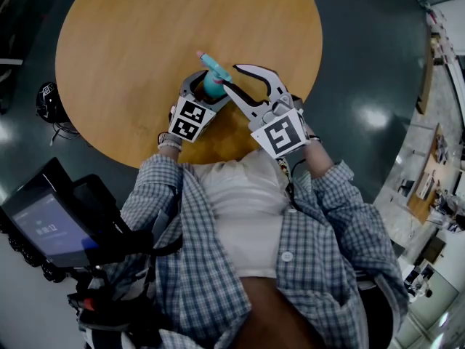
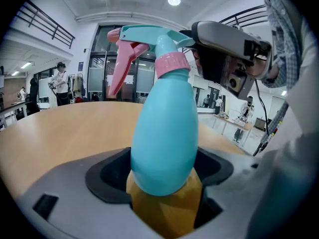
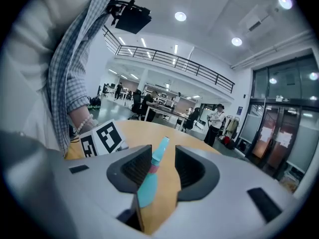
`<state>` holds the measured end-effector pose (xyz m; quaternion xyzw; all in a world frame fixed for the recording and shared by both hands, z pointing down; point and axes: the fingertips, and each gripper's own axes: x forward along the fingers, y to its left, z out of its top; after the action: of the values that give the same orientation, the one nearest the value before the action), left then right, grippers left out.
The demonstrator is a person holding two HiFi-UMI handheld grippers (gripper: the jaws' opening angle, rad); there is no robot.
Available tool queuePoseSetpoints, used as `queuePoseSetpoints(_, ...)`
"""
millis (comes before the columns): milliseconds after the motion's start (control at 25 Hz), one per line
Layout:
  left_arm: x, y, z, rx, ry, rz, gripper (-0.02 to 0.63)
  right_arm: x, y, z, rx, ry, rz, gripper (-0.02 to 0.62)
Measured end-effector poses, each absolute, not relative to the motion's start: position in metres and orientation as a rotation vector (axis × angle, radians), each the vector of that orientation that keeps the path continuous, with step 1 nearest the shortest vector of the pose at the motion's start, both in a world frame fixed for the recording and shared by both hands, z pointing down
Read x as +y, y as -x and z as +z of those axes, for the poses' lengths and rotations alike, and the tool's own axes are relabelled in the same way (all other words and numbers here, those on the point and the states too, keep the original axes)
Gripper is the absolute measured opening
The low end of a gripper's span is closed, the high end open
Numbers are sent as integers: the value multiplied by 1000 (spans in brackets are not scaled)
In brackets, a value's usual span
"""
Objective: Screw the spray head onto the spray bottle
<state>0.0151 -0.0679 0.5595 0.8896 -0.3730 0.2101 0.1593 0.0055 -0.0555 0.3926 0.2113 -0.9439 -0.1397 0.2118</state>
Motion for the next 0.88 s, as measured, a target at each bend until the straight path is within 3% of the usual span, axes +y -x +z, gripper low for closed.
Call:
queuePoseSetpoints(240, -68, -16, 559, -1065, -2547, 601, 400, -58, -20, 386, -2796, -475, 15, 123)
queuePoseSetpoints(880, -58, -8, 558, -1026, -2559, 604, 400, -52, 5, 439, -2527, 388, 146, 143)
